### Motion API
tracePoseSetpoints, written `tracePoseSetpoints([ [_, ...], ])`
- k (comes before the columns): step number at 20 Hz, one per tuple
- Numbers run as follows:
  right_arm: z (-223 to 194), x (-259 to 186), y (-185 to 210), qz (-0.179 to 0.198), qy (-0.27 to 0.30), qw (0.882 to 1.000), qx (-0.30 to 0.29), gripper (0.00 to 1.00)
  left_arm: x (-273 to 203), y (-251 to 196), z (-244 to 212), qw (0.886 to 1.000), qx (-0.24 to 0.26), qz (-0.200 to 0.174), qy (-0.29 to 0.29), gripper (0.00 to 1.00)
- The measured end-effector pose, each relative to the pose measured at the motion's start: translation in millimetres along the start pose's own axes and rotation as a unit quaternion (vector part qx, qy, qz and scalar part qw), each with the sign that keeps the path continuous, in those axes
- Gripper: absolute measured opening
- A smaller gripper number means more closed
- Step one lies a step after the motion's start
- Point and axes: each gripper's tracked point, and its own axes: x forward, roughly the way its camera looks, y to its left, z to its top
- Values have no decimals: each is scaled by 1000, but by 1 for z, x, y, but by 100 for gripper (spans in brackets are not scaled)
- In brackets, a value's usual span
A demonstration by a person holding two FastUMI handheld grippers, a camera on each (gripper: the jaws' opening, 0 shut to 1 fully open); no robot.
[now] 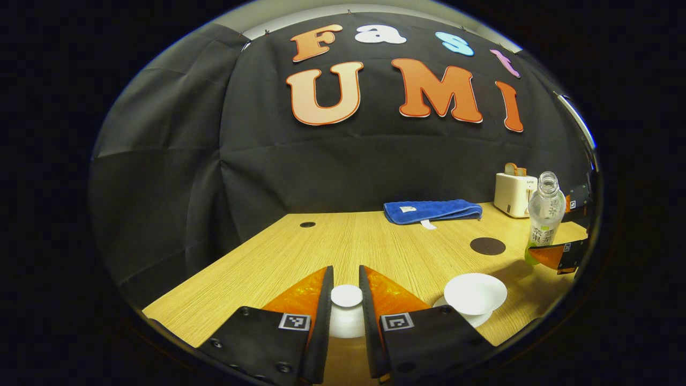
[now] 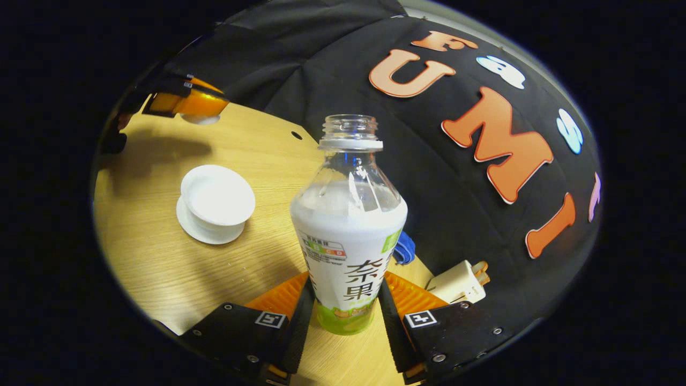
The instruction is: Open the teacup lid with one hand, grasp the water bottle and pour water into the teacup with the other hand; after pouring, place the water bottle on the coaster and then close the teacup lid.
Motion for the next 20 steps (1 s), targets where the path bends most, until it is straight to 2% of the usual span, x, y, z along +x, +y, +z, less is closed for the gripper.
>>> tracePoseSetpoints([
  [5, 7, 3, -9, -34, -1, 996, -84, 66, 0, 8, -7, 1000, -6, 4, 4, 34],
  [9, 9, 9, -1, -29, 0, 992, -123, 66, -1, 14, -11, 1000, -10, 5, 6, 34],
  [12, 8, 13, -5, -51, 3, 983, -179, 66, 0, 18, -14, 1000, -15, 5, 8, 34],
  [13, 8, 15, -4, -57, 7, 979, -195, 66, 0, 19, -16, 1000, -17, 5, 9, 30],
  [14, 8, 16, -4, -60, 8, 977, -206, 66, 0, 21, -18, 1000, -18, 5, 12, 34],
  [18, 13, 24, -8, -64, 3, 971, -232, 66, 2, 30, -23, 1000, -21, 11, 17, 34],
  [19, 17, 21, -10, -72, -1, 967, -243, 66, 0, 33, -23, 1000, -21, 13, 17, 38],
  [20, 19, 23, -15, -81, -2, 963, -257, 62, -1, 36, -24, 999, -21, 18, 18, 34],
])
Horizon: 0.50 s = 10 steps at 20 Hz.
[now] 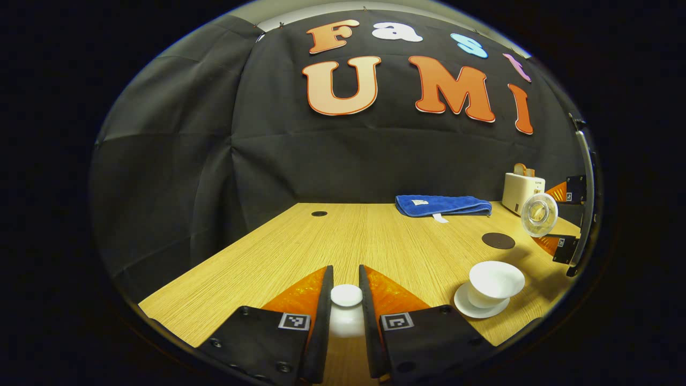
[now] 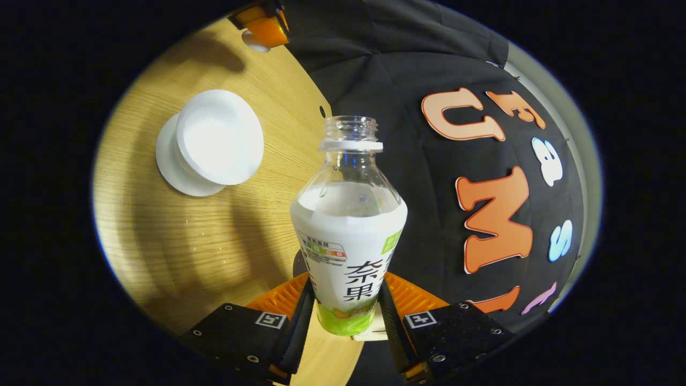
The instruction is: Open the teacup lid with one hand, grasp the water bottle and pour water into the teacup with the other hand; after pouring, place the water bottle on the coaster and then close the teacup lid.
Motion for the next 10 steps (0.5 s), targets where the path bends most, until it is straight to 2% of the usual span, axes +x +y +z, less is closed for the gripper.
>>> tracePoseSetpoints([
  [1, 1, 1, -1, -4, -2, 1000, -12, 62, 1, 2, -1, 1000, 1, 1, 1, 34],
  [2, 1, 2, -1, -7, -5, 1000, -22, 66, 1, 3, 0, 1000, 2, 2, 0, 30],
  [4, 4, 4, 1, -8, -11, 999, -42, 66, -1, 2, 1, 1000, 4, 2, -1, 34],
  [8, 6, 4, -7, -22, -17, 996, -86, 66, -2, 5, 4, 1000, 5, 4, -4, 34],
  [9, 7, 4, -9, -26, -17, 995, -95, 66, -1, 6, 3, 1000, 5, 5, -3, 31],
  [10, 8, 4, -10, -31, -19, 994, -104, 66, -2, 6, 2, 1000, 5, 5, -2, 34],
])
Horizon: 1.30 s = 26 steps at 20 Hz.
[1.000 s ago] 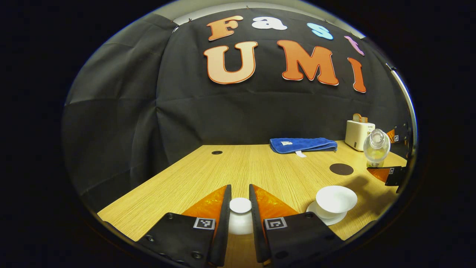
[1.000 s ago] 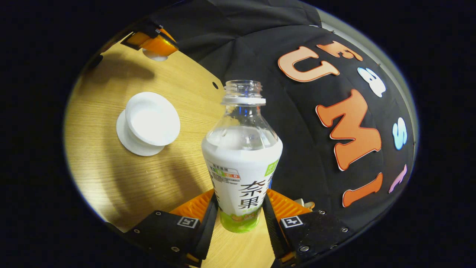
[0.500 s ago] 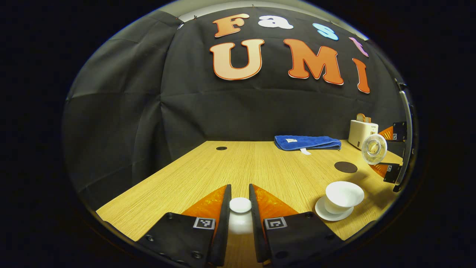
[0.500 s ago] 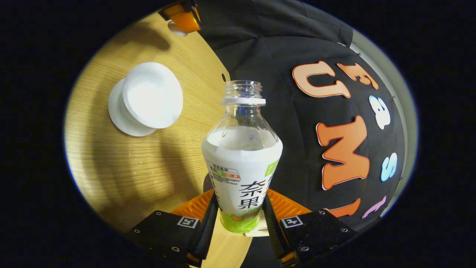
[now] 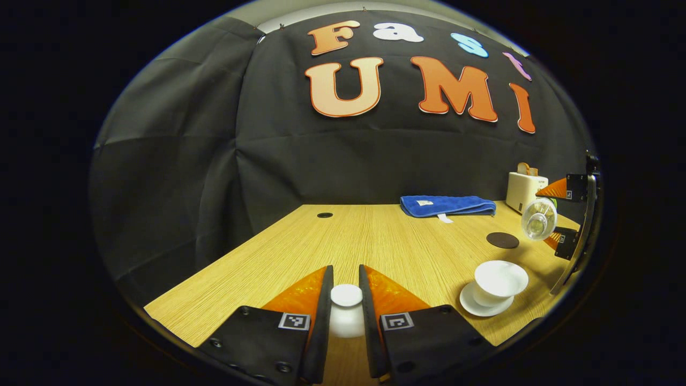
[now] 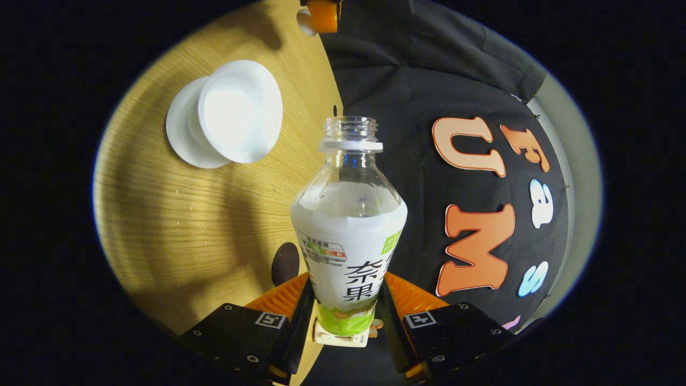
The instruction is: Open the teacup lid with one hand, grasp the water bottle and pour water into the teacup with the other hand; after pouring, place the water bottle on the coaster and then close the teacup lid.
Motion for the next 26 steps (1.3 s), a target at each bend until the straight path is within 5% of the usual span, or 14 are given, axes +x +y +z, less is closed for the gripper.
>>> tracePoseSetpoints([
  [11, 5, 2, -20, -56, -19, 995, -83, 66, -5, 8, 1, 1000, 0, 6, -2, 34],
  [26, 13, 6, -40, -78, -32, 987, -137, 66, -11, 14, 7, 1000, -3, 4, -11, 34],
])
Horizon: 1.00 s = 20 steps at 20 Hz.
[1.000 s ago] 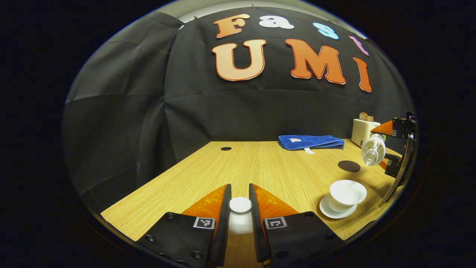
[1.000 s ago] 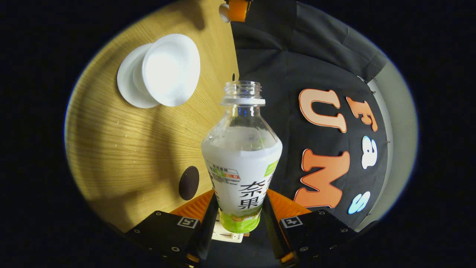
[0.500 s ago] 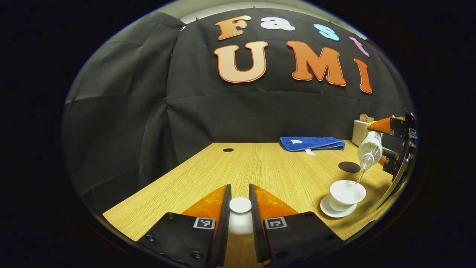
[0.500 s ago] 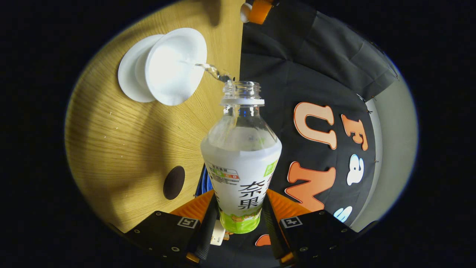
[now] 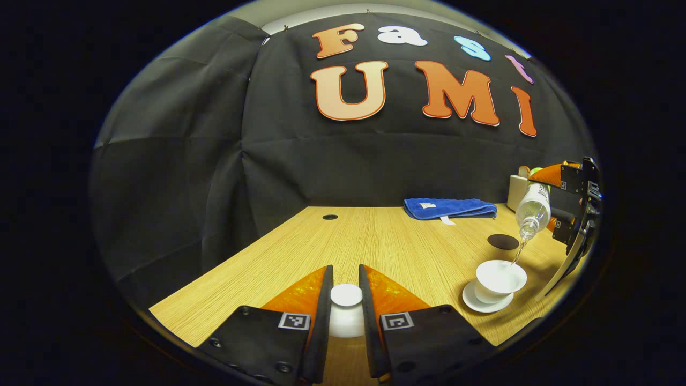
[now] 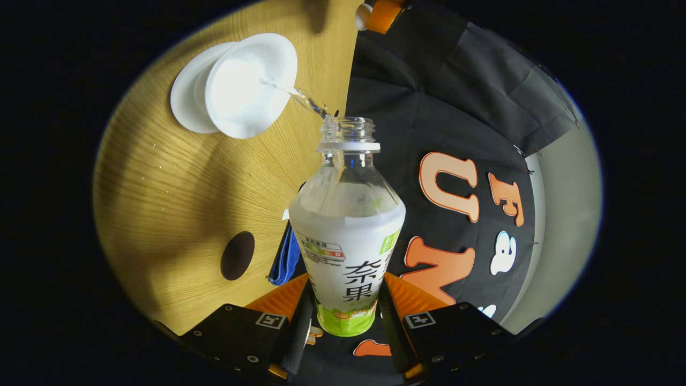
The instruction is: Open the teacup lid with one hand, grasp the water bottle and pour water into the teacup with the other hand; after pouring, place the water bottle on the coaster and then close the teacup lid.
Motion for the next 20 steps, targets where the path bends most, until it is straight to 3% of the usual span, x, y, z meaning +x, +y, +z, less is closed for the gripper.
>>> tracePoseSetpoints([
  [5, 0, 2, -12, -5, -7, 1000, -17, 66, -1, 3, -1, 1000, -1, 2, -1, 31],
  [20, -4, 9, -44, -58, -13, 996, -63, 65, -4, 8, 0, 1000, -2, 5, -3, 34],
])
